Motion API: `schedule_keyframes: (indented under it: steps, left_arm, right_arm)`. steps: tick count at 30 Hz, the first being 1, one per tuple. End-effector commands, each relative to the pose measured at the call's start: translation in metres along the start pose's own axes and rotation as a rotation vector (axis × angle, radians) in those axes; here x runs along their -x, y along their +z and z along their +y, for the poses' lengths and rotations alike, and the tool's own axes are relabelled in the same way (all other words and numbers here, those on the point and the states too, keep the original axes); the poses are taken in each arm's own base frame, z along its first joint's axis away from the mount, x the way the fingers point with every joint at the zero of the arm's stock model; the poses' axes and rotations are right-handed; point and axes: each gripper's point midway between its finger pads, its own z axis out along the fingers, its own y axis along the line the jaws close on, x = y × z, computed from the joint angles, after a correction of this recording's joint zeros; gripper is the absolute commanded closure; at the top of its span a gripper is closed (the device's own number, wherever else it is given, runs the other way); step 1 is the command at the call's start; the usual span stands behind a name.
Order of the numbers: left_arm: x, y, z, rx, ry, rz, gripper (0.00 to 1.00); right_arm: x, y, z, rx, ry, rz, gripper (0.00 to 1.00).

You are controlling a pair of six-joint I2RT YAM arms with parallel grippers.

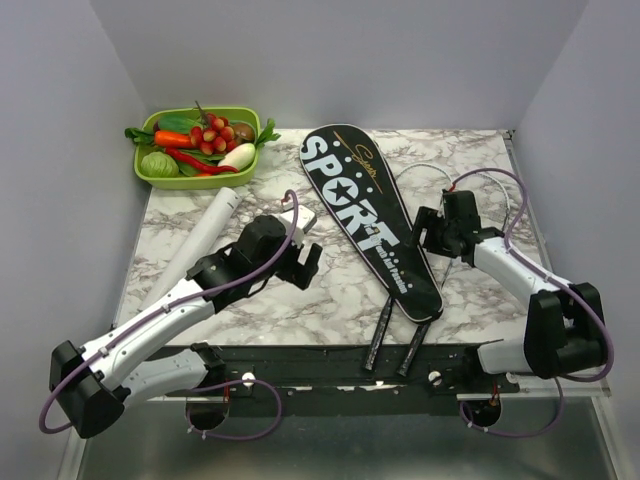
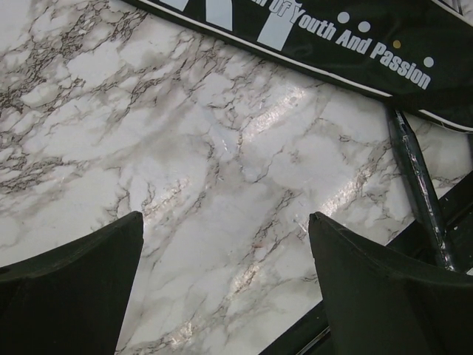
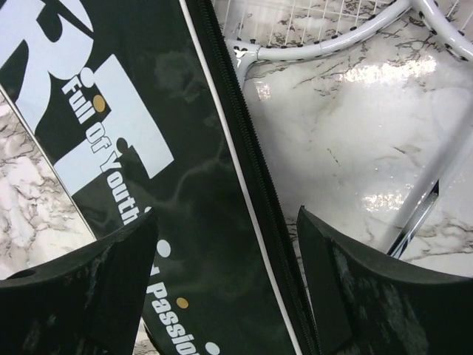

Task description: Pack up the badminton gear

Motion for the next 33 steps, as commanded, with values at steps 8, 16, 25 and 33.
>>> schedule_keyframes:
  steps: [8, 16, 25, 33]
  left_arm:
    - [0.013, -0.018, -0.013, -0.073, -0.017, -0.096, 0.01]
    - [0.012, -0.018, -0.011, -0.067, -0.013, -0.092, 0.01]
    - [0.011, -0.017, -0.009, -0.052, -0.013, -0.09, 0.01]
    - [0.013, -0.02, -0.005, -0.032, -0.01, -0.104, 0.01]
  right_arm:
    - [-0.015, 0.03, 0.006, 0.086, 0.018, 0.065, 0.19]
    - [-0.023, 0.037, 0.007, 0.103, 0.042, 0.087, 0.49]
    - [0.0, 0.006, 0.028, 0.181, 0.075, 0.011, 0.99]
    - [0.034, -0.063, 0.08, 0.343, 0.229, -0.14, 0.99]
